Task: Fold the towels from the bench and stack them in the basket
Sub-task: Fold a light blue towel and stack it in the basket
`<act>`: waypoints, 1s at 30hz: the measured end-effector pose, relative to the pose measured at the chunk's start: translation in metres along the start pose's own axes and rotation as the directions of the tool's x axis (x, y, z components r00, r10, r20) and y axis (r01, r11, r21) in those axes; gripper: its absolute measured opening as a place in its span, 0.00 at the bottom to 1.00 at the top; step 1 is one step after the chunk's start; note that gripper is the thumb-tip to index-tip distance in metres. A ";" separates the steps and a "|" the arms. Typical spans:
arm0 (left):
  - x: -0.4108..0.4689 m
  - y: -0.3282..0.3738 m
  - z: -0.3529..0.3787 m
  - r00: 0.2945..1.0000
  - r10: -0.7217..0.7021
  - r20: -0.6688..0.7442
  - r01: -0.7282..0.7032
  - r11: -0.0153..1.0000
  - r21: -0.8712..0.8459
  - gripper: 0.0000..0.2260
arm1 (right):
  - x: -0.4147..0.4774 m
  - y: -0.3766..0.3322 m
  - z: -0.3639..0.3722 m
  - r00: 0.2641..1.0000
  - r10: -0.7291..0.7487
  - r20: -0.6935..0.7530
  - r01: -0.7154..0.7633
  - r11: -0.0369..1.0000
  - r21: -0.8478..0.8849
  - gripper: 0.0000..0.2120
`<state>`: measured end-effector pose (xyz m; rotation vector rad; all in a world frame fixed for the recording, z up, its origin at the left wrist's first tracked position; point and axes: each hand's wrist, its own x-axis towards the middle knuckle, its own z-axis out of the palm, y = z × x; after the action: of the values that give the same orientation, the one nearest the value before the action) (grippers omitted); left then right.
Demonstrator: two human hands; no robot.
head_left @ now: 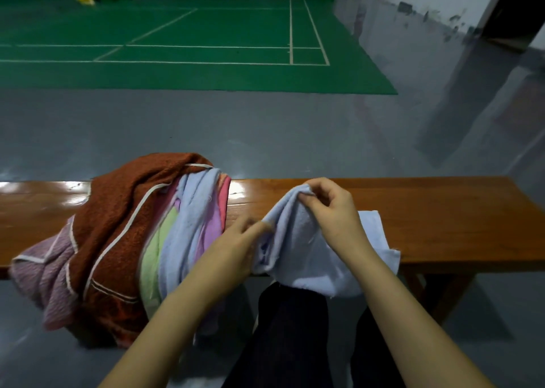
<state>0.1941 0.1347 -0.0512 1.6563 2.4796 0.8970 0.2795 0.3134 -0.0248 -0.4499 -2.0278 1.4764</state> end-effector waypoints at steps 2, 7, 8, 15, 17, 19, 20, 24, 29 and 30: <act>-0.012 -0.007 0.001 0.998 -0.008 0.065 0.004 0.998 0.061 0.11 | 0.002 0.000 -0.005 1.000 0.006 -0.028 -0.007 1.000 -0.013 0.03; -0.023 -0.006 -0.012 0.998 -0.020 -0.052 0.024 0.997 0.076 0.12 | 0.006 -0.005 -0.014 0.995 -0.010 -0.096 0.008 1.000 -0.027 0.08; -0.022 -0.005 -0.016 0.996 -0.014 -0.092 0.020 0.998 0.064 0.13 | 0.006 -0.006 -0.016 0.994 -0.021 -0.107 0.018 0.999 -0.030 0.08; 0.007 0.016 -0.038 0.922 -0.159 -0.354 0.102 0.980 -0.173 0.13 | 0.002 -0.019 -0.034 0.976 -0.063 -0.211 0.061 0.998 -0.016 0.09; 0.021 0.024 -0.049 0.921 -0.195 -0.337 0.116 0.963 -0.242 0.10 | 0.000 -0.028 -0.042 0.961 -0.086 -0.262 0.087 0.996 -0.007 0.10; 0.036 0.033 -0.063 0.941 -0.112 -0.318 0.066 0.986 -0.152 0.11 | -0.001 -0.043 -0.051 0.946 -0.115 -0.302 0.118 0.993 -0.009 0.10; 0.043 0.038 -0.071 0.942 -0.070 -0.327 0.040 0.995 -0.096 0.08 | -0.001 -0.050 -0.055 0.938 -0.131 -0.320 0.132 0.991 -0.017 0.10; 0.062 0.074 -0.099 0.920 -0.139 -0.367 0.017 0.948 -0.317 0.06 | -0.003 -0.088 -0.074 0.883 -0.240 -0.403 0.225 0.971 -0.084 0.10; 0.064 0.110 -0.108 0.888 -0.204 -0.412 -0.092 0.799 -0.594 0.08 | -0.010 -0.119 -0.087 0.797 -0.364 -0.483 0.291 0.931 -0.221 0.03; 0.063 0.114 -0.109 0.881 -0.193 -0.432 -0.100 0.816 -0.569 0.06 | -0.013 -0.123 -0.089 0.801 -0.345 -0.489 0.281 0.938 -0.202 0.03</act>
<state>0.2268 0.1704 0.1118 1.2544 2.1008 2.0101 0.3536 0.3318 0.1067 -0.4718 -1.6554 0.9081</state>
